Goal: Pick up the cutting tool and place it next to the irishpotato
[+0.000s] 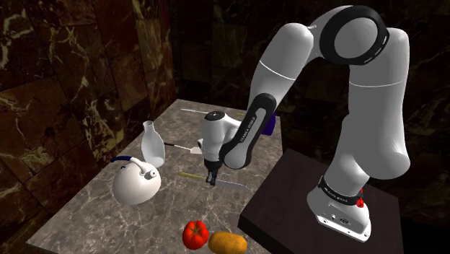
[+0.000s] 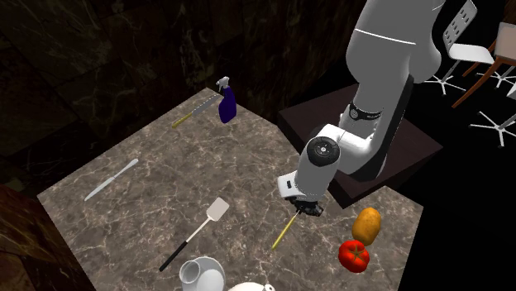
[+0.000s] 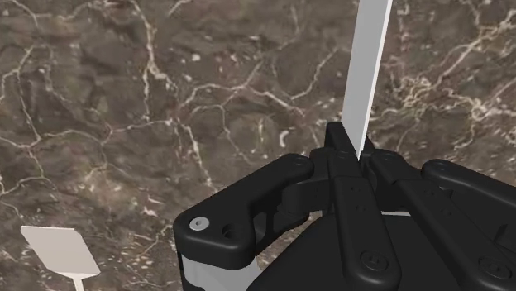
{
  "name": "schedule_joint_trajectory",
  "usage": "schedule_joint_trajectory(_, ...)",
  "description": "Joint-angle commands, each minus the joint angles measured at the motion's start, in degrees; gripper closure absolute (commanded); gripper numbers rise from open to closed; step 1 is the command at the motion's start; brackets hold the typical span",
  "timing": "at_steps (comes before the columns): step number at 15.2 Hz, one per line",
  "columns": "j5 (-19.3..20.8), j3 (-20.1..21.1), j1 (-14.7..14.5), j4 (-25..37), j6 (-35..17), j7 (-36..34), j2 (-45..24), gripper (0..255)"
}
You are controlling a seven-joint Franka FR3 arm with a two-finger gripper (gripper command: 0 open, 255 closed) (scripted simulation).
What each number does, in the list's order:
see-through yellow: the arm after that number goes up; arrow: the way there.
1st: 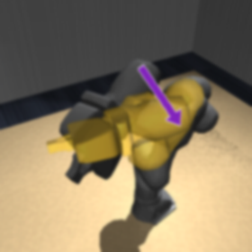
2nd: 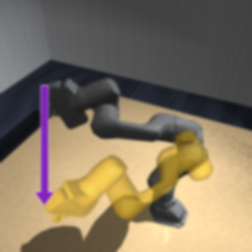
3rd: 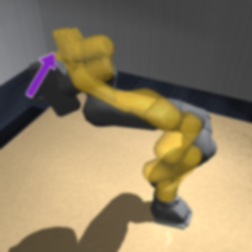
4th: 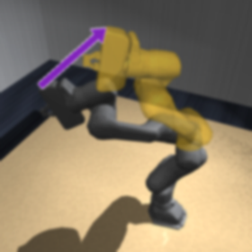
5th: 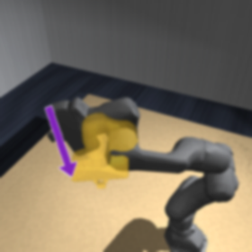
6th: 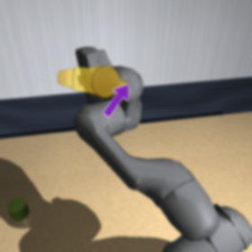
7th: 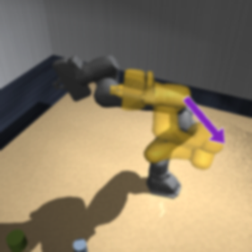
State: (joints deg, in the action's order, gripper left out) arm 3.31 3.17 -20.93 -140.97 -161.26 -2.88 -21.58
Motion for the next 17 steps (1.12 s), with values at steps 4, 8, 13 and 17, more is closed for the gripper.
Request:
schedule_joint_trajectory(4, 0.6, -0.6, -0.5, 1.2, -3.4, -0.4, -4.5, 255)
schedule_joint_trajectory(8, 0.8, -1.0, -0.8, 2.1, -5.4, -0.6, -7.4, 255)
schedule_joint_trajectory(13, 0.8, -1.0, -0.8, 2.1, -5.4, -0.6, -7.4, 255)
schedule_joint_trajectory(17, 0.8, -1.0, -0.8, 2.1, -5.4, -0.6, -7.4, 0)
